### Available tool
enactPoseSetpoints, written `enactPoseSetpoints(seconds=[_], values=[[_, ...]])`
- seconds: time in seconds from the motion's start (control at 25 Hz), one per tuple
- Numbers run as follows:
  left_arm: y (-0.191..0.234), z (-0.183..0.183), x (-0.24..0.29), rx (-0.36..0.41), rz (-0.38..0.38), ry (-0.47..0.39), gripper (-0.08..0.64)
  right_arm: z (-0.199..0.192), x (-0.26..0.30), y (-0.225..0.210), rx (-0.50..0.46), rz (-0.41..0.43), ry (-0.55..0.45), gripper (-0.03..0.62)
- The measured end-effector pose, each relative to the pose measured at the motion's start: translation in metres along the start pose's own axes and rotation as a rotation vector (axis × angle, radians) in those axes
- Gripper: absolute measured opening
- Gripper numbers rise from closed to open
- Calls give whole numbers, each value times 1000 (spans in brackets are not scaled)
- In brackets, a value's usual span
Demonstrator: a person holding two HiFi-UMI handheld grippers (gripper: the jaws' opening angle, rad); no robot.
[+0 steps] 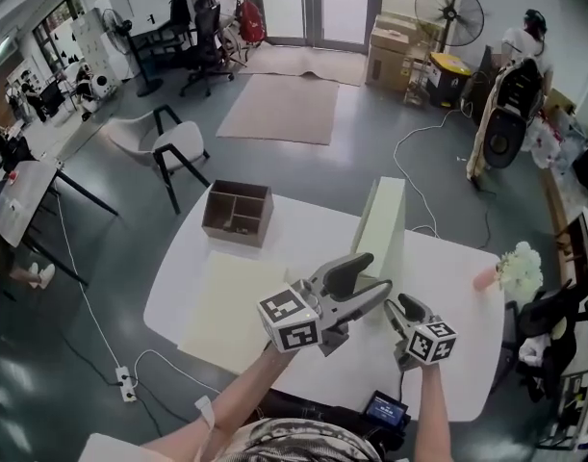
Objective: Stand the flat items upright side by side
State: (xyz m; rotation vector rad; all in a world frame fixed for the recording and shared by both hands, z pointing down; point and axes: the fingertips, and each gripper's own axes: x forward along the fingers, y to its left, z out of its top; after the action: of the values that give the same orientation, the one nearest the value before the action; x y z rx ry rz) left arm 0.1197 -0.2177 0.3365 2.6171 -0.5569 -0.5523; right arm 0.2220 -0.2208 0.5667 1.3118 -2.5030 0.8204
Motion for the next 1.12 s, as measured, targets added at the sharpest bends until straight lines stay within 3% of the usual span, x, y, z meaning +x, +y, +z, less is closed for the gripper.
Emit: enactPoseSetpoints(seconds=[0.12, 0.44, 0.64, 0.76, 0.88, 1.12], values=[[-5, -2, 9, 6, -28, 17, 273, 1, -3, -2, -74, -17, 21, 189], [-30, -13, 29, -23, -110, 38, 273, 1, -21, -4, -126, -62, 17, 201], [-46, -23, 41, -27, -163, 67, 273, -1, -36, 17, -198, -63, 25, 291], [-52, -27, 46, -27, -181, 75, 273, 4, -37, 21, -225, -169, -14, 359], [-58, -31, 51, -32, -199, 81, 273, 10, -28, 27, -241, -269, -56, 365], [-64, -38, 53, -56, -215, 86, 273, 14, -8, 30, -215, -343, -86, 353]])
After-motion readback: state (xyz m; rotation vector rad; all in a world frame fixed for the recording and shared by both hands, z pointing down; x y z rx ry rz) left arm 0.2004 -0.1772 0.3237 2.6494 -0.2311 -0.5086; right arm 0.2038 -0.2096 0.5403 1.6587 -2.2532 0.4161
